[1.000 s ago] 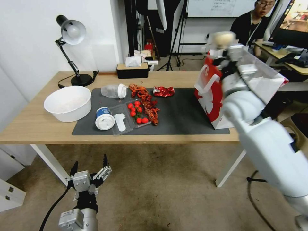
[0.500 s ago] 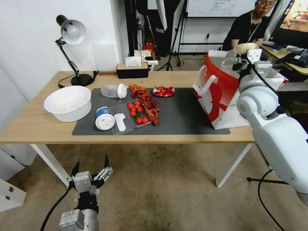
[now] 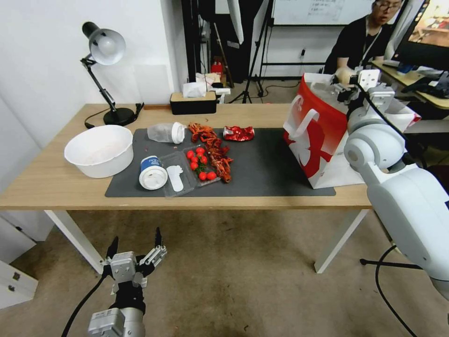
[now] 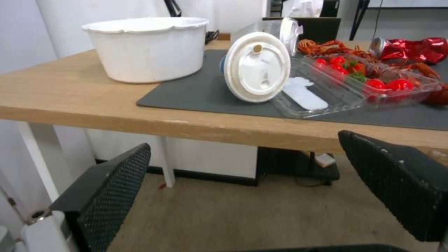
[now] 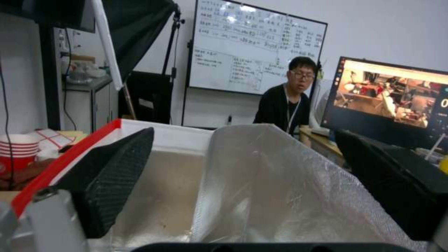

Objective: Pick up the trash from the table and place it into the takeout bag.

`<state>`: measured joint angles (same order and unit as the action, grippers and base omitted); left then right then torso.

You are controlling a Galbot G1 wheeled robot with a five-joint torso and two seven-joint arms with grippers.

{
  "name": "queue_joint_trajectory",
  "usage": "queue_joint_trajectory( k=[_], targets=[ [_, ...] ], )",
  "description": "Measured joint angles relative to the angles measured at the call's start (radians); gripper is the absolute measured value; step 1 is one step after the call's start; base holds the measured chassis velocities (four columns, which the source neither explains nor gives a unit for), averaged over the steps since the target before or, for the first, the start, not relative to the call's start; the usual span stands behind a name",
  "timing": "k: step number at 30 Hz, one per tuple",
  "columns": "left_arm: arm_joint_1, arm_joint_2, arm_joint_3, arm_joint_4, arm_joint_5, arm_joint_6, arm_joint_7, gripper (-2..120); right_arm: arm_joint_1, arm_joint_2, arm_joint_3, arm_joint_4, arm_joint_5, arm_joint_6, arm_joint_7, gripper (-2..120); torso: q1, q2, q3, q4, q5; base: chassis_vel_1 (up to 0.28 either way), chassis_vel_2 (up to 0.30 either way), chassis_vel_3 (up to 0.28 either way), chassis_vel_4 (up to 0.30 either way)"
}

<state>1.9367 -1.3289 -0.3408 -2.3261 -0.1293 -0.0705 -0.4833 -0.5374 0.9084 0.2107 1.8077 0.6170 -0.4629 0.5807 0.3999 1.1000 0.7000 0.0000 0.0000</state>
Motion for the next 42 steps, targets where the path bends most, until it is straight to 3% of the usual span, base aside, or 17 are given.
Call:
queue_joint_trajectory(
  k=[9, 15, 17, 20, 27, 29, 31, 32, 35, 42],
  targets=[
    [0.009, 0.000, -0.001, -0.008, 0.001, -0.003, -0.005, 100, -0.014, -0.001, 0.000, 0.031, 0.021, 0.020, -0.008, 100, 0.000, 0.000, 0.000, 0.0000, 0.0001, 0.000, 0.000, 0.000, 0.000],
    [0.022, -0.005, -0.002, -0.019, 0.006, -0.005, -0.005, 100, -0.048, -0.028, 0.003, 0.164, 0.124, 0.076, -0.023, 100, 0.000, 0.000, 0.000, 0.0003, -0.0001, 0.000, 0.000, 0.000, 0.000],
    [0.027, -0.009, -0.002, -0.020, 0.010, -0.009, -0.005, 100, -0.093, -0.053, 0.014, 0.231, 0.153, 0.088, -0.033, 100, 0.000, 0.000, 0.000, 0.0003, -0.0001, 0.000, 0.000, 0.000, 0.000],
    [0.033, -0.017, -0.002, -0.024, 0.016, -0.015, -0.004, 100, -0.298, -0.100, 0.089, 0.378, 0.160, 0.159, -0.090, 100, 0.000, 0.000, 0.000, -0.0008, 0.0005, 0.000, 0.000, 0.000, 0.000],
    [0.033, -0.015, 0.000, -0.026, 0.016, -0.020, -0.002, 100, -0.573, -0.124, 0.190, 0.551, 0.090, 0.240, -0.117, 100, 0.000, 0.000, 0.000, 0.0002, -0.0002, 0.000, 0.000, 0.000, 0.000],
    [0.033, -0.016, 0.001, -0.024, 0.016, -0.023, -0.002, 100, -0.634, -0.115, 0.218, 0.572, 0.066, 0.253, -0.125, 100, 0.000, 0.000, 0.000, 0.0003, -0.0002, 0.000, 0.000, 0.000, 0.000],
    [0.033, -0.016, 0.004, -0.022, 0.016, -0.027, -0.002, 100, -0.809, -0.057, 0.270, 0.603, -0.008, 0.299, -0.154, 100, 0.000, 0.000, 0.000, -0.0003, 0.0004, 0.000, 0.000, 0.000, 0.000],
    [0.033, -0.016, 0.004, -0.022, 0.016, -0.027, -0.002, 100, -0.809, -0.057, 0.270, 0.603, -0.008, 0.299, -0.154, 100, 0.000, 0.000, 0.000, -0.0003, 0.0004, 0.000, 0.000, 0.000, 0.000],
    [0.029, -0.015, 0.007, -0.018, 0.014, -0.028, -0.002, 100, -1.005, 0.048, 0.283, 0.613, -0.126, 0.380, -0.193, 100, 0.000, 0.000, 0.000, -0.0004, 0.0001, 0.000, 0.000, 0.000, 0.000],
    [0.027, -0.008, 0.010, -0.013, 0.010, -0.028, -0.002, 100, -1.096, 0.116, 0.246, 0.602, -0.222, 0.428, -0.211, 100, 0.000, 0.000, 0.000, 0.0001, -0.0001, 0.000, 0.000, 0.000, 0.000]
  ],
)
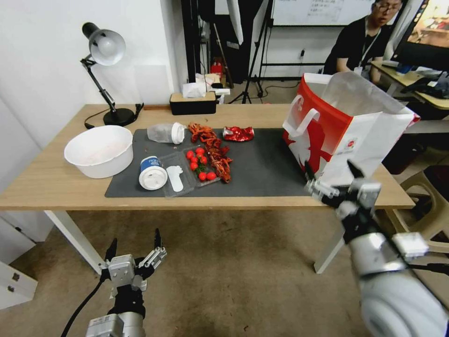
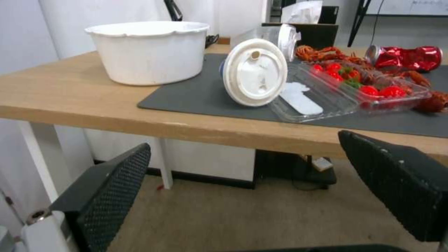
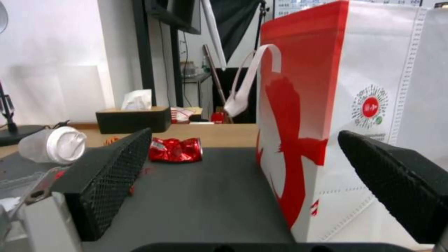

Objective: Pick up the trash from the table and place it into the takeout bag.

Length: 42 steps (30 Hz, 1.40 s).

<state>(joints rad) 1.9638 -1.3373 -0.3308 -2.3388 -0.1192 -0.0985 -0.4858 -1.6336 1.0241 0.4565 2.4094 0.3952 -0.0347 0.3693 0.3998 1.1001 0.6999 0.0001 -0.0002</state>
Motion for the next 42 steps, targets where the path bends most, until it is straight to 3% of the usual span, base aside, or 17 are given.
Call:
queue_joint_trajectory(
  k=[10, 16, 21, 26, 28, 36, 42],
  targets=[
    [0.010, -0.003, -0.003, -0.002, 0.002, -0.004, -0.003, 100, 0.106, -0.008, -0.081, -0.072, 0.026, 0.006, -0.051, 100, 0.000, 0.000, 0.000, 0.0000, 0.0002, 0.000, 0.000, 0.000, 0.000],
    [0.014, -0.013, 0.005, -0.001, 0.013, -0.003, -0.004, 100, 0.318, -0.044, -0.204, -0.255, 0.096, 0.016, -0.159, 100, 0.000, 0.000, 0.000, 0.0000, 0.0005, 0.000, 0.000, 0.000, 0.000],
    [0.012, -0.019, 0.006, 0.003, 0.015, -0.002, -0.004, 100, 0.504, -0.044, -0.317, -0.353, 0.116, -0.004, -0.161, 100, 0.000, 0.000, 0.000, 0.0000, -0.0003, 0.000, 0.000, 0.000, 0.000],
    [0.012, -0.022, 0.005, 0.005, 0.015, -0.001, -0.007, 100, 0.689, -0.016, -0.445, -0.446, 0.123, -0.093, -0.101, 100, 0.000, 0.000, 0.000, -0.0003, 0.0001, 0.000, 0.000, 0.000, 0.000],
    [0.010, -0.027, 0.004, 0.005, 0.016, 0.000, -0.007, 100, 0.834, 0.018, -0.542, -0.516, 0.125, -0.171, -0.026, 100, 0.000, 0.000, 0.000, 0.0001, 0.0003, 0.000, 0.000, 0.000, 0.000],
    [0.013, -0.029, 0.006, 0.011, 0.021, -0.002, -0.009, 100, 1.078, 0.099, -0.679, -0.689, 0.141, -0.286, 0.084, 100, 0.000, 0.000, 0.000, 0.0001, 0.0001, 0.000, 0.000, 0.000, 0.000],
    [0.015, -0.029, 0.003, 0.014, 0.023, -0.005, -0.012, 100, 1.311, 0.224, -0.789, -0.893, 0.198, -0.422, 0.223, 100, 0.000, 0.000, 0.000, -0.0003, -0.0001, 0.000, 0.000, 0.000, 0.000]
  ],
)
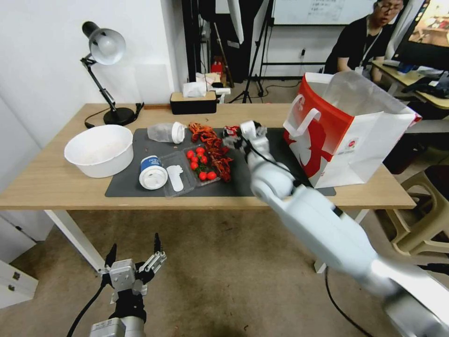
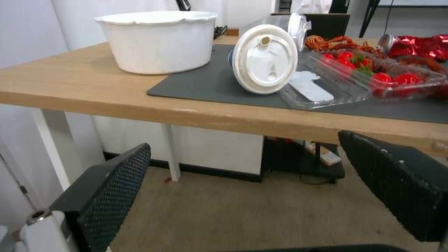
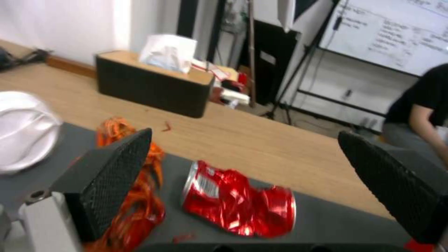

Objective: Pick up the trash from the table and place it into the takeout bag.

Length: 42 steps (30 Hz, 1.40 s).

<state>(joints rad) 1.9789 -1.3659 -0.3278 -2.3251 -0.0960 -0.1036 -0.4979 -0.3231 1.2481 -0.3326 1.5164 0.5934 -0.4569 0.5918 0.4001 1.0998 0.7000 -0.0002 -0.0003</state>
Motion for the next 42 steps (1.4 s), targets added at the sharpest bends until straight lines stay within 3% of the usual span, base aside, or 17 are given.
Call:
queue_joint_trajectory(
  k=[9, 26, 30, 38, 42],
  targets=[
    [0.008, -0.003, 0.004, -0.002, 0.009, -0.014, -0.002, 100, 0.152, 0.203, -0.025, -0.276, 0.074, -0.087, 0.115, 100, 0.000, 0.000, 0.000, 0.0004, 0.0000, 0.000, 0.000, 0.000, 0.000],
    [0.031, -0.005, 0.023, 0.009, 0.038, -0.050, -0.005, 100, 0.203, 0.305, -0.001, -0.517, 0.098, -0.142, 0.129, 100, 0.000, 0.000, 0.000, 0.0004, 0.0002, 0.000, 0.000, 0.000, 0.000],
    [0.030, -0.004, 0.024, 0.013, 0.039, -0.051, -0.005, 100, 0.203, 0.308, 0.003, -0.556, 0.074, -0.141, 0.106, 100, 0.000, 0.000, 0.000, 0.0001, 0.0003, 0.000, 0.000, 0.000, 0.000],
    [0.017, -0.004, 0.025, 0.045, 0.037, -0.051, -0.007, 100, 0.203, 0.314, 0.040, -0.668, 0.003, -0.068, -0.096, 100, 0.000, 0.000, 0.000, 0.0002, 0.0003, 0.000, 0.000, 0.000, 0.000],
    [0.012, -0.004, 0.026, 0.051, 0.036, -0.051, -0.007, 100, 0.201, 0.315, 0.051, -0.689, -0.004, -0.049, -0.128, 100, 0.000, 0.000, 0.000, 0.0002, 0.0003, 0.000, 0.000, 0.000, 0.000]
  ],
)
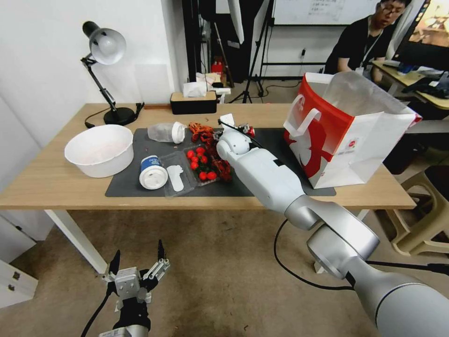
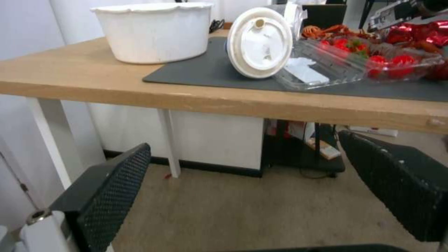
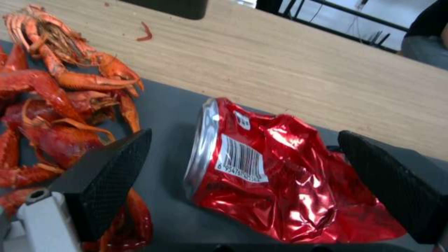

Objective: Pick up the trash from the table and place it into the takeout bag.

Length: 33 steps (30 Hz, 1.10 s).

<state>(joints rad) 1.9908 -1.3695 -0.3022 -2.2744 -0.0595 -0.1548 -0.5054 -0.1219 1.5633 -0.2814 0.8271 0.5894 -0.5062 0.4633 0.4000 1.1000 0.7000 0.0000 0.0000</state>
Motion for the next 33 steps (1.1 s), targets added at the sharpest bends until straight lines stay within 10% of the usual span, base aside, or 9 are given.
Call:
queue_joint_trajectory(
  k=[13, 33],
  targets=[
    [0.003, -0.003, 0.002, 0.004, 0.001, 0.000, -0.002, 100, -0.003, 0.022, 0.036, -0.058, -0.010, 0.021, -0.049, 100, 0.000, 0.000, 0.000, 0.0001, -0.0001, 0.000, 0.000, 0.000, 0.000],
    [0.010, -0.004, 0.003, -0.005, 0.010, -0.006, -0.005, 100, -0.012, 0.007, 0.034, -0.040, 0.014, 0.028, -0.038, 49, 0.000, 0.000, 0.000, 0.0000, 0.0001, 0.000, 0.000, 0.000, 0.000]
  ],
)
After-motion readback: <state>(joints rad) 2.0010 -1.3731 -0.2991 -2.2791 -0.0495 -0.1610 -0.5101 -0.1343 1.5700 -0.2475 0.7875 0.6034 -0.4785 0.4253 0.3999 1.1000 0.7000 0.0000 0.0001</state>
